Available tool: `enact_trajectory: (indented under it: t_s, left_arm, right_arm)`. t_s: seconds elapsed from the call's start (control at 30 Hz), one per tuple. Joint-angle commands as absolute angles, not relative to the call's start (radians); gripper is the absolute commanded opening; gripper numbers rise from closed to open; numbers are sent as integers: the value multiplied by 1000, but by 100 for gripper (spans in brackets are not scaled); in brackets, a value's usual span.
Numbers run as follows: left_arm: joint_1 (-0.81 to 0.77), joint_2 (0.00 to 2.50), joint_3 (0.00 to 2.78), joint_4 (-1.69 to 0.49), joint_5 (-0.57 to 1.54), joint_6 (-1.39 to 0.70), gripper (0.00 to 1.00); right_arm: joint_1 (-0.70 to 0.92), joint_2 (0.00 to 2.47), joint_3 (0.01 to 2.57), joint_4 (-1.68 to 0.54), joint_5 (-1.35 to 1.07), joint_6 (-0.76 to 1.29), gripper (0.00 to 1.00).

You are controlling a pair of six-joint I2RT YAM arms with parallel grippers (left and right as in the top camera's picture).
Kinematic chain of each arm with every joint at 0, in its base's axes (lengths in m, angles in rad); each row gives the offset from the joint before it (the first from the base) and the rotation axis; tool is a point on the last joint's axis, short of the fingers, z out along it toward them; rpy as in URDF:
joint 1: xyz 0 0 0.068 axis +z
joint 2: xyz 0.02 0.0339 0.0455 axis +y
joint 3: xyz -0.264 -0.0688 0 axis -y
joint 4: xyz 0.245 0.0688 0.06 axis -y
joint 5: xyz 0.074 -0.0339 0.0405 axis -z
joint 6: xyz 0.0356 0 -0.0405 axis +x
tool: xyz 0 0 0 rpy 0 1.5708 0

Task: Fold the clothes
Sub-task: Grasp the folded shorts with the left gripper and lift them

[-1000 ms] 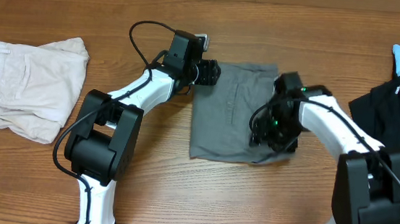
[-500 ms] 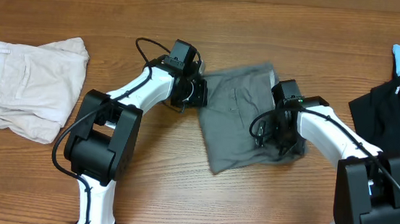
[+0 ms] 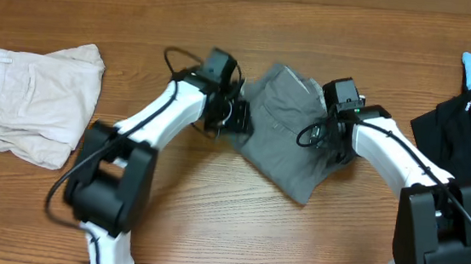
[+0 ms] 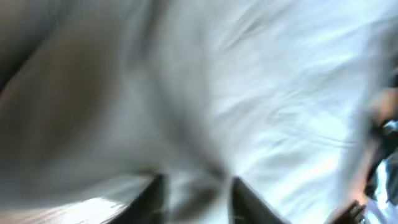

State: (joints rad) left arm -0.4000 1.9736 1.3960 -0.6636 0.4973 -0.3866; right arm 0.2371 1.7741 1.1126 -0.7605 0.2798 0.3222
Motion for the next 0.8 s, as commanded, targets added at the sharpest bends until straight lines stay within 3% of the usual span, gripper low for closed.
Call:
enact_trajectory:
  t_s: [0.0, 0.07, 0.1, 0.13, 0.23, 0.37, 0.77]
  left_arm:
    - [-379, 1814, 1407, -570, 453, -373, 78]
    - [-379, 1789, 1407, -491, 382, -373, 76]
    - [-379, 1787, 1407, -442, 347, -373, 79]
    - [-381, 1791, 1407, -382, 311, -363, 89]
    - [-382, 1853, 1407, -255, 298, -284, 88]
    - [-382, 1950, 1407, -215, 324, -224, 99]
    - [-382, 2148, 1409, -73, 439, -152, 100]
  right_arm:
    - [233, 1674, 1172, -786, 305, 334, 91]
    - [233, 1635, 1174, -800, 289, 338, 91]
    - [233, 1619, 1174, -807, 270, 338, 91]
    - [230, 1599, 1174, -821, 226, 340, 91]
    - [207, 1582, 1174, -871, 73, 430, 91]
    - [180, 1582, 1169, -890, 2, 472, 91]
    - [174, 1582, 1169, -907, -3, 472, 92]
